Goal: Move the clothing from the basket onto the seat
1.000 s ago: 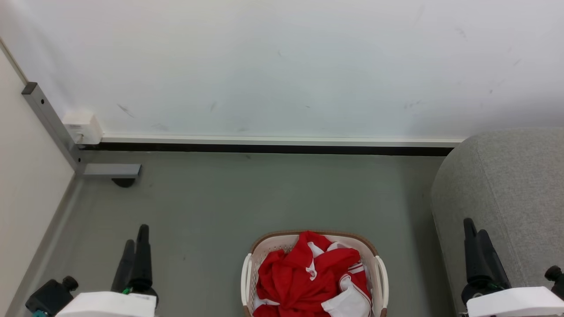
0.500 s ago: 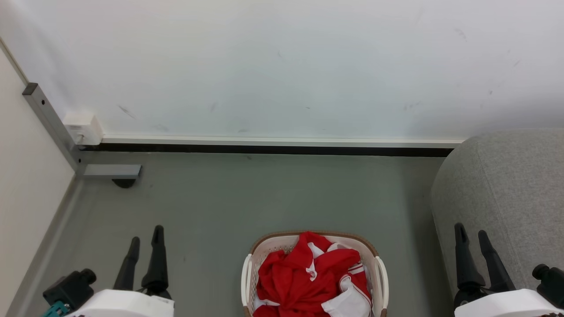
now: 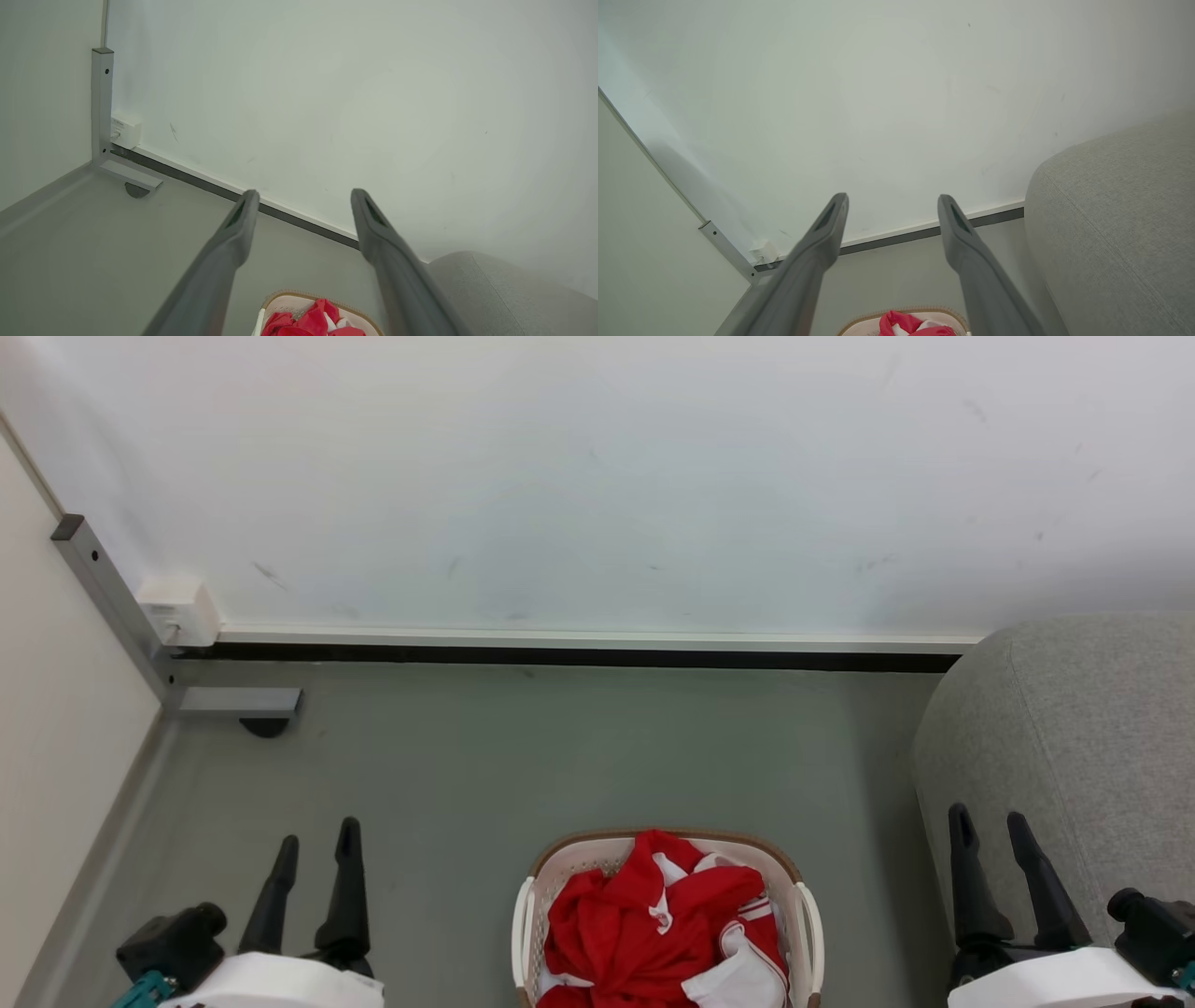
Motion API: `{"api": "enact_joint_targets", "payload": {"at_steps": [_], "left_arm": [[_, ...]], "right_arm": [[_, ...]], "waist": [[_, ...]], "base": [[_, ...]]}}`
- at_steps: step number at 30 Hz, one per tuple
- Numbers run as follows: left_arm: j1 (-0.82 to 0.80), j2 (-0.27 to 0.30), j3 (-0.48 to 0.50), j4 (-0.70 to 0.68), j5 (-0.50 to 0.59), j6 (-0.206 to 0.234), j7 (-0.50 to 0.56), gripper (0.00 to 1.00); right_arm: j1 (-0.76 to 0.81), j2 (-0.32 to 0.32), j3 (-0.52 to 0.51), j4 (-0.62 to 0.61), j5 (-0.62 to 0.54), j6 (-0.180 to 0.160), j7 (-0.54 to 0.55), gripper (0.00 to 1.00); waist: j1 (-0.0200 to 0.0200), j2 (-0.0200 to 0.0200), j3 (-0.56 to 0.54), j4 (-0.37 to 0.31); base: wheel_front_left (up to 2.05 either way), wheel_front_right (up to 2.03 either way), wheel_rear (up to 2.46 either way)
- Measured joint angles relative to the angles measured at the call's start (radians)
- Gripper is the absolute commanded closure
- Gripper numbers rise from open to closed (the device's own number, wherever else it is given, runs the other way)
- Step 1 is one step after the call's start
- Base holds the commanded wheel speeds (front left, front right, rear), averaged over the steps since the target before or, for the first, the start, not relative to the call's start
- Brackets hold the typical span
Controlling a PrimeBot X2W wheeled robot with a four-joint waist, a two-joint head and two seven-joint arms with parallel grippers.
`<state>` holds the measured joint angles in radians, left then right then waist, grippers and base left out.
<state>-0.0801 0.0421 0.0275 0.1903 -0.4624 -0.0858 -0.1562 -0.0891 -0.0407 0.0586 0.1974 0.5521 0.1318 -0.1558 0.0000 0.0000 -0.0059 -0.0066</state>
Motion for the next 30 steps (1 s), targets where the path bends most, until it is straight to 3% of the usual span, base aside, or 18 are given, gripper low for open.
{"api": "enact_joint_targets", "payload": {"at_steps": [30], "left_arm": [[-0.001, 0.002, -0.015, 0.0, 0.252, -0.007, -0.066, 0.0]], "right_arm": [[-0.012, -0.003, 0.039, 0.003, -0.228, 0.0, -0.066, 0.0]], "waist": [[0.0, 0.0, -0.003, -0.012]], "base": [[0.0, 0.0, 0.0]]}}
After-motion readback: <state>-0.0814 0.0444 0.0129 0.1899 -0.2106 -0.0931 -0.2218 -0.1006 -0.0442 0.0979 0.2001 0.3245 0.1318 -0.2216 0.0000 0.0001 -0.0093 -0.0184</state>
